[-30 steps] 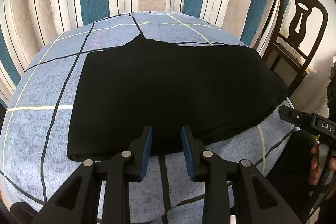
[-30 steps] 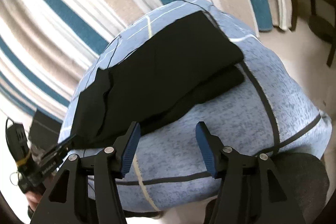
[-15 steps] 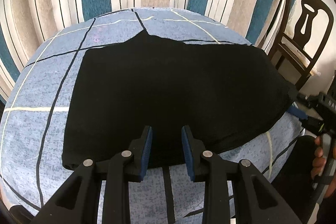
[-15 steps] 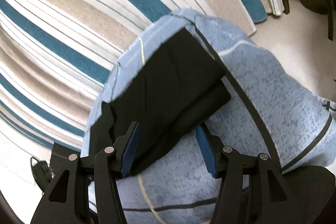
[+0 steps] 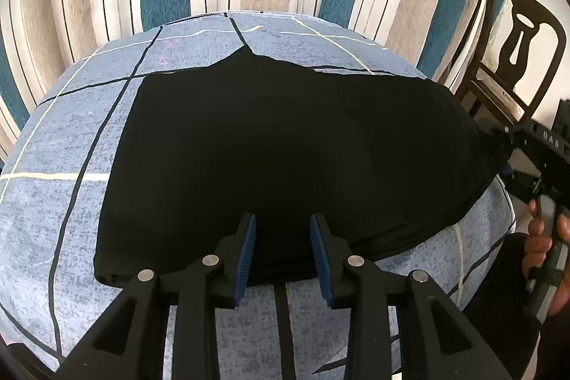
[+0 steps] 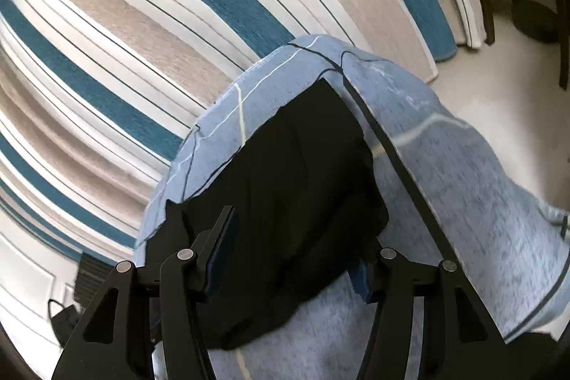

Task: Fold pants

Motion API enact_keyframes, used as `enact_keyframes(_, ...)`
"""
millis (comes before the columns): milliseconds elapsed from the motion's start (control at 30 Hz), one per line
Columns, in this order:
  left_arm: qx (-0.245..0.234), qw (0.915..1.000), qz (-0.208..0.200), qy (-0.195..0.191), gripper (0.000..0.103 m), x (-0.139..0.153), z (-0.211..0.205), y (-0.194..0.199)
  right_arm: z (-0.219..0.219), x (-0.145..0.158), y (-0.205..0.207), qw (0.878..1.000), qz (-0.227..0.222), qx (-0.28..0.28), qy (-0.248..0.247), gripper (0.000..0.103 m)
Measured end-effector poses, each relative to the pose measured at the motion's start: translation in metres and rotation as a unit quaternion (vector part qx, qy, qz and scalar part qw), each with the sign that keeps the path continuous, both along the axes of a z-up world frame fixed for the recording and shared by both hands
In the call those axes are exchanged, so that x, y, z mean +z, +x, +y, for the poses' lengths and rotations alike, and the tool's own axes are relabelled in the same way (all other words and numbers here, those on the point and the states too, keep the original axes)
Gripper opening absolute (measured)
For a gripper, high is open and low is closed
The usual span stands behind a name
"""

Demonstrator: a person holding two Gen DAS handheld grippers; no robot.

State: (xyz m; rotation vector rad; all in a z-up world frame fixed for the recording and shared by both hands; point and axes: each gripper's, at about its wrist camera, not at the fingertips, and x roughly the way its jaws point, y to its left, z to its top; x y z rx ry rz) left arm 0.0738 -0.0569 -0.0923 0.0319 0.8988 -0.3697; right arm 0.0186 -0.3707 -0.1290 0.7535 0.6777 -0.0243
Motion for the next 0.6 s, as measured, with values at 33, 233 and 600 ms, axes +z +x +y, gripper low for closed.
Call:
enact_keyframes(33,0.0,1.0,0.0,0.0,0.035,0.0,0.0,0.0,0.0,-0.003,0.004,1.0,0.011,-0.003,-0.005,0.053)
enact_keyframes(233,0.001,1.0,0.001,0.002,0.035,0.0,-0.001,0.002,0.001,0.009,0.005,0.999,0.018,-0.001,-0.029,0.023)
enact_keyframes(600,0.013,0.9998,-0.011,-0.012,0.035,0.016,0.012,-0.001,0.071,0.09,0.011,0.99,-0.063,0.092,-0.088,0.021)
